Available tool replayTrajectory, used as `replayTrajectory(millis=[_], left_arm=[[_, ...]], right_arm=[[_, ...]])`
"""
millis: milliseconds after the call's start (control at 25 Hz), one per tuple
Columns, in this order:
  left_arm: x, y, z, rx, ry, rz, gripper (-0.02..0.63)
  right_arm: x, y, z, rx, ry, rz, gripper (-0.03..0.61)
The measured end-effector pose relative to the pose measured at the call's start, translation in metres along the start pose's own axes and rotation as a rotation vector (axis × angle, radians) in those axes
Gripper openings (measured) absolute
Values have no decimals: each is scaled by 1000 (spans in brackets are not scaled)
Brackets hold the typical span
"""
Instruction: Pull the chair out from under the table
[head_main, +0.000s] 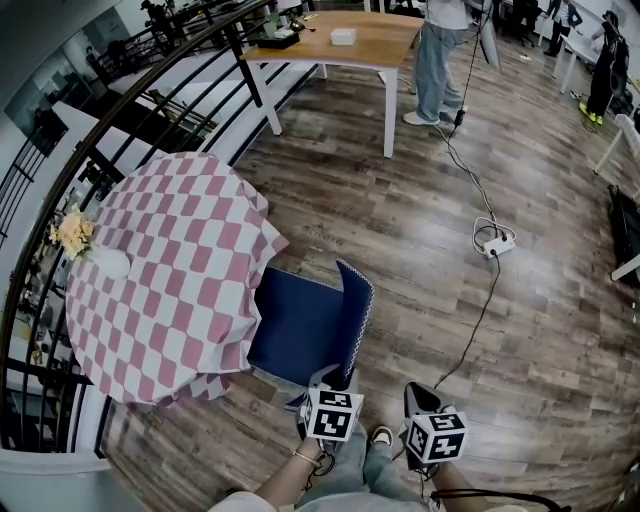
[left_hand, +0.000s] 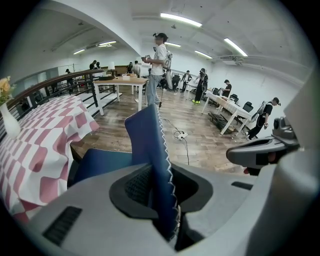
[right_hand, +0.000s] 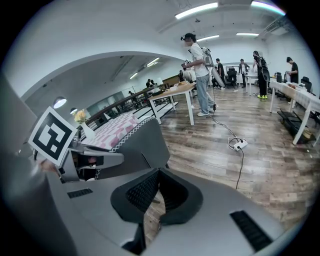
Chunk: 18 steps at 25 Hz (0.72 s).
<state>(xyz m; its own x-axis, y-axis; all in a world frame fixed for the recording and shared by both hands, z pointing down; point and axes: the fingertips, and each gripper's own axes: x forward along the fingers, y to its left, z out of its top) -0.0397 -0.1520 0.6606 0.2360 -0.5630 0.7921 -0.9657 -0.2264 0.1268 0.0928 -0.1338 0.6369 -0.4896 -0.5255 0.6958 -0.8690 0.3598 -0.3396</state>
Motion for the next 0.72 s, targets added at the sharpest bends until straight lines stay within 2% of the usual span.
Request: replayTrajectory(millis=[720], left_arm=[[4,-28,-1,8,5,-34,84]], right_arm=[[-15,-20,-4,21,-8,-22,18]])
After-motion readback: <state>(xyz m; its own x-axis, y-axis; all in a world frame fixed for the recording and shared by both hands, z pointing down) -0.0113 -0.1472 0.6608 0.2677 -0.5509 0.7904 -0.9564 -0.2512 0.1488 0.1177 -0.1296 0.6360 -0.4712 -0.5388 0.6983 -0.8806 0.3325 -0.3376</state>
